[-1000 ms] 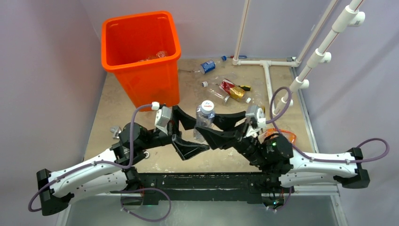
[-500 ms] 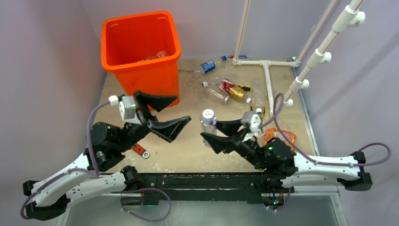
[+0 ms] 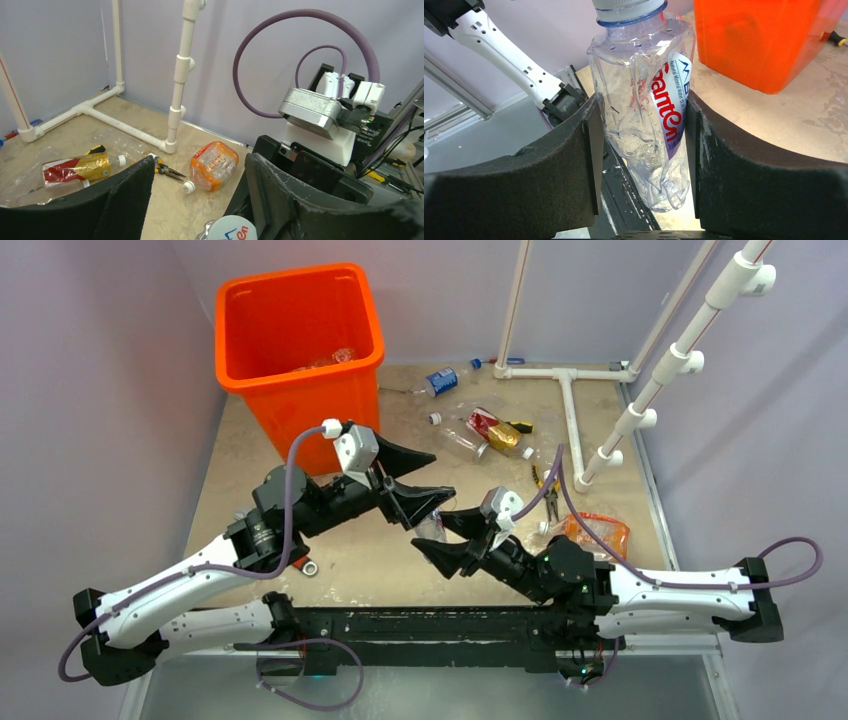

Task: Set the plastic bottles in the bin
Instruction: Pick up the plastic bottle from the corner of the board.

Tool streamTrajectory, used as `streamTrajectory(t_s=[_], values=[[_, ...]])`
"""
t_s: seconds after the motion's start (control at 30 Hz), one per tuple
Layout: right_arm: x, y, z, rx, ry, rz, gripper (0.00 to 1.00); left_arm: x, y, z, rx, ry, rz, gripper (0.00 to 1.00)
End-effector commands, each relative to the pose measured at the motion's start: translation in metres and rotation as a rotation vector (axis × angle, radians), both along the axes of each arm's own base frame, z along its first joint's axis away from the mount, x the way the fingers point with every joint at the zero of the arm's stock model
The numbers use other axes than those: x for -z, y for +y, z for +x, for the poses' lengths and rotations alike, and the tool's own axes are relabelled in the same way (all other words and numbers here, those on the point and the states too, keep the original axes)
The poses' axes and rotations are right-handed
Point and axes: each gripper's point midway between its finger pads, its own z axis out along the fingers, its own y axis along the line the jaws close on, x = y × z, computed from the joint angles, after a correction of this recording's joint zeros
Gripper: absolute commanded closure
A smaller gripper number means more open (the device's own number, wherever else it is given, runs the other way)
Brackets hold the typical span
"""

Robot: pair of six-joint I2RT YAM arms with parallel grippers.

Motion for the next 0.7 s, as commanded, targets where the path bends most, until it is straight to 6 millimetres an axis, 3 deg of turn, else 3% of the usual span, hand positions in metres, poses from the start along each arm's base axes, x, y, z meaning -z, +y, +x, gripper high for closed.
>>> streamTrajectory(t_s=[0.0, 0.1, 0.23, 0.3, 0.5, 0.67], values=[[-0.025, -0.009, 0.002, 0.014, -0.008, 0.097, 0.83, -0.018, 0.005, -0.018, 0.073, -0.026, -0.027, 0.37], [-0.025, -0.01, 0.003, 0.023, -0.008, 0.098, 0.83, -0.014, 0.007, -0.02, 0.076, -0.018, -0.022, 0.42], [-0.025, -0.012, 0.006, 0.045, -0.004, 0.096, 0.84, -0.015, 0.014, -0.025, 0.081, -0.011, -0.037, 0.21], [-0.025, -0.014, 0.008, 0.054, -0.001, 0.099, 0.84, -0.015, 0.015, -0.026, 0.086, -0.01, -0.04, 0.18], [-0.029, -0.014, 0.01, 0.071, -0.005, 0.107, 0.84, 0.0, 0.005, -0.029, 0.125, 0.013, 0.004, 0.39], [-0.027, -0.008, 0.01, 0.066, -0.005, 0.095, 0.85, 0.002, -0.001, -0.031, 0.153, 0.017, 0.009, 0.5]])
